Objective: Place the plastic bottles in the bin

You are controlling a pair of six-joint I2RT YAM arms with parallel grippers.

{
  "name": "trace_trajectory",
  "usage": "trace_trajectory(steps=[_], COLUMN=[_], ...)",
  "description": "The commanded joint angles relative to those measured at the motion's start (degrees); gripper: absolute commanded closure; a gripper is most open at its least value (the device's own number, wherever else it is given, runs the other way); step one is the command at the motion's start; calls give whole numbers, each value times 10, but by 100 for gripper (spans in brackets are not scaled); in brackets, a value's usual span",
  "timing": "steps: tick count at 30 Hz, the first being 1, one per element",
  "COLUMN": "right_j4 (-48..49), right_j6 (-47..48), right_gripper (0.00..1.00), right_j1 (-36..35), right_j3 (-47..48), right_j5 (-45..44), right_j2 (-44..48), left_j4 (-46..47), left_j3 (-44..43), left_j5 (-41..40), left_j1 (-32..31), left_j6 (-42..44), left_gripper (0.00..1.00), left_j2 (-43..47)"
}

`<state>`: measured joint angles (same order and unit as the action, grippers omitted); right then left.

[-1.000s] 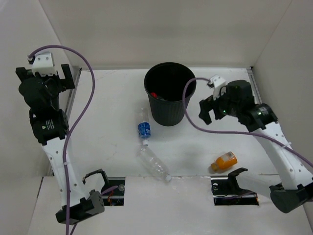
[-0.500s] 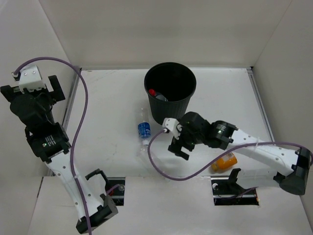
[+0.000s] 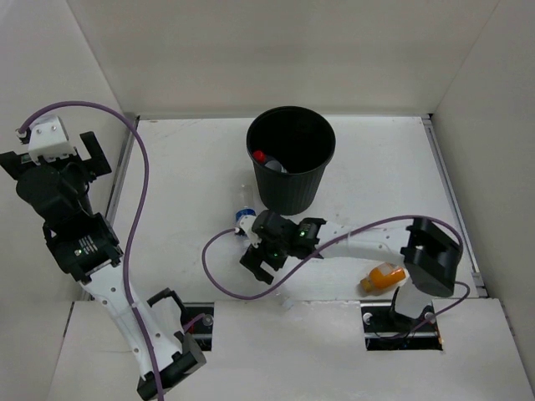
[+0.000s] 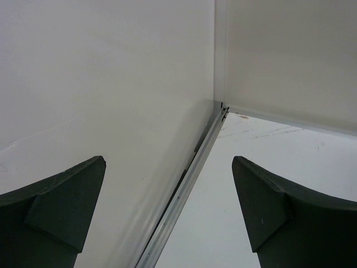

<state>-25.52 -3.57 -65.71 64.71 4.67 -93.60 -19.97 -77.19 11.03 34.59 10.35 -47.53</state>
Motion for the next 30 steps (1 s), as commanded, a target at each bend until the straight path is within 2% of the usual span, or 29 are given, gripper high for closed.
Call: trace_trajectory(steps=[1,7,8,10,12,13,16,19,23,27,30], right_j4=[43,34,34,34,21,7,-35,-63,-86,-96,-75], right_j6=[-36,-42,-41,-35,-30,-28,-28,-29,-26,-8,33], right_gripper=[0,0,3,22,52,63,86,92,91,90,90], right_j1=[-16,-38,-41,-44,-44,-45,-50,-60,-53,5,60], right_j3=[45,75,76,83,101,116,178,272,441,627,694], right_j5=[3,25,25,25,25,28,47,82,93,81,20], right_j2=[-46,-116,-126,-148,-154,-155,-146,-125,-118,-131,-144], left_j4=[29,31,31,32,32,32,32,39,41,29,18], left_j3=[3,-10,-13,-17,-21,-23,-20,2,35,54,63], left_j5=[15,19,21,21,21,21,21,21,16,18,24], left_j1=[8,4,4,0,-3,-4,-7,-3,-10,-21,-30], left_j6=[-14,-2,1,5,9,12,17,14,14,13,9], left_gripper=[0,0,0,0,0,0,0,0,0,0,0], left_j2=[4,6,6,5,1,-2,-11,-15,-11,0,6])
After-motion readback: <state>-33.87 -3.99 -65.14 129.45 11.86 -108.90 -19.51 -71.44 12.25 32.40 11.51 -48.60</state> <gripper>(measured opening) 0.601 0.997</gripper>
